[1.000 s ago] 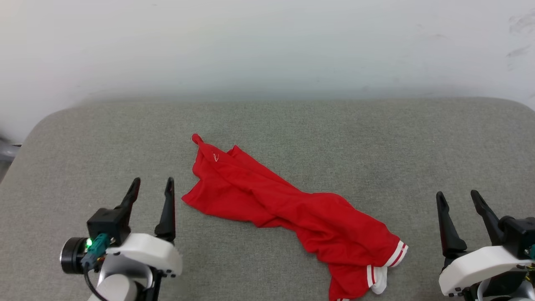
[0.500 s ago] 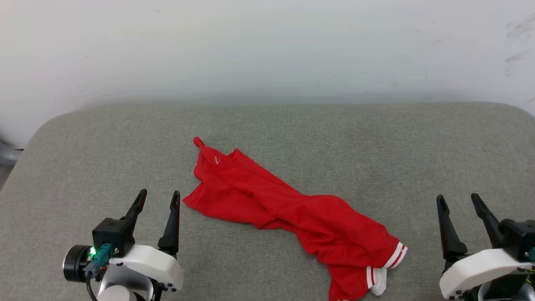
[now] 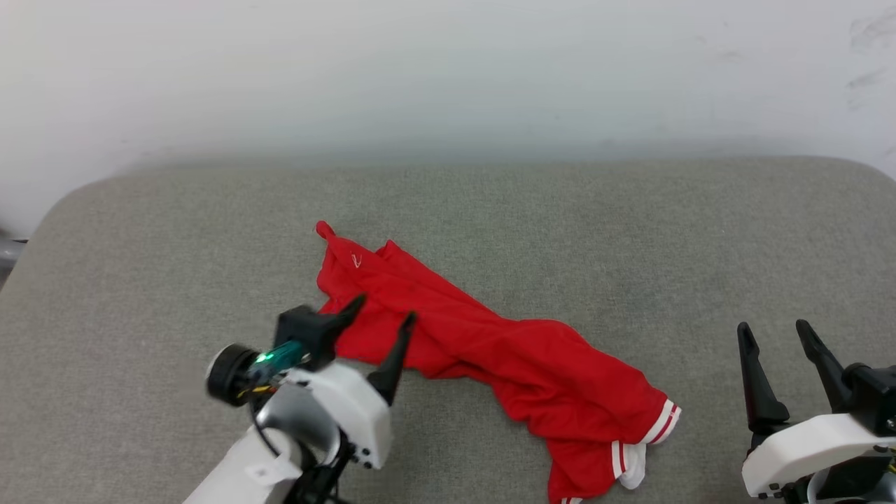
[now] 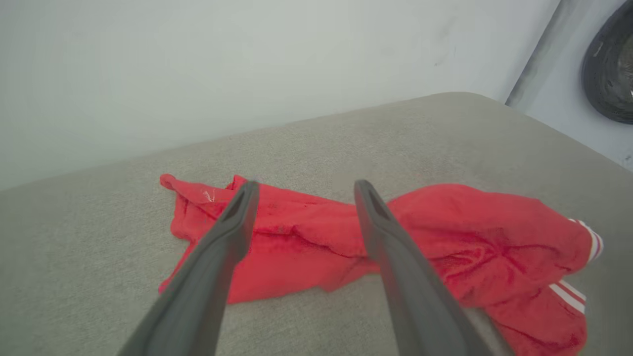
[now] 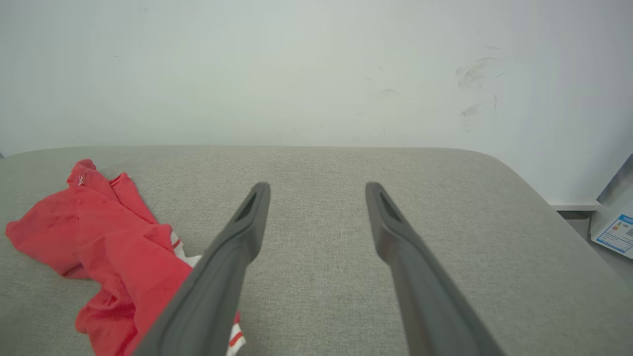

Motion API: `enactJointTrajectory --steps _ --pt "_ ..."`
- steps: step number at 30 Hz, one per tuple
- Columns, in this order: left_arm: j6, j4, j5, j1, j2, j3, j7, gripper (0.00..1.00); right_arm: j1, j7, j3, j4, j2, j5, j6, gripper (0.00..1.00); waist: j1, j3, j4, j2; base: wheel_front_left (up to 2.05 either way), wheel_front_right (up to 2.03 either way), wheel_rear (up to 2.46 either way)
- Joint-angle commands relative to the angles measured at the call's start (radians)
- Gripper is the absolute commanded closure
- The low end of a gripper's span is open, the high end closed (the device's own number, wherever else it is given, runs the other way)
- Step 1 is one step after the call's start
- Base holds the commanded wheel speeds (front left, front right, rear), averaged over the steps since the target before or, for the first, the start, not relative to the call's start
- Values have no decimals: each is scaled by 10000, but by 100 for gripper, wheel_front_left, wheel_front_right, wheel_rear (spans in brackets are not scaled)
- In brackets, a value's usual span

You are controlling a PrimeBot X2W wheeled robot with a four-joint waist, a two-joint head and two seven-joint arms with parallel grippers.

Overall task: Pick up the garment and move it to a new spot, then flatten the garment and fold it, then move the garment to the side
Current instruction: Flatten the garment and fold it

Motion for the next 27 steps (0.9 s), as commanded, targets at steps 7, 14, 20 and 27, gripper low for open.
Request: enactJointTrajectory --steps 7,14,20,27 --pt "-1000 873 -256 -1557 -477 -929 1802 0 -455 23 183 -203 2 -26 -7 0 0 912 -408 -1 0 0 0" --pt "-1809 1982 -636 -2649 -678 -1646 3215 0 -804 -82 286 -104 3 39 -7 0 0 1686 -823 -1 0 0 0" --pt "-2103 2445 -1127 -3268 -468 -2554 4244 18 -992 -293 347 160 3 180 -7 0 0 1952 -1068 -1 0 0 0" --pt "-2122 2424 -1438 -3541 -314 -2827 3665 100 -1000 -454 158 448 3 220 -7 0 0 1842 -987 -1 0 0 0"
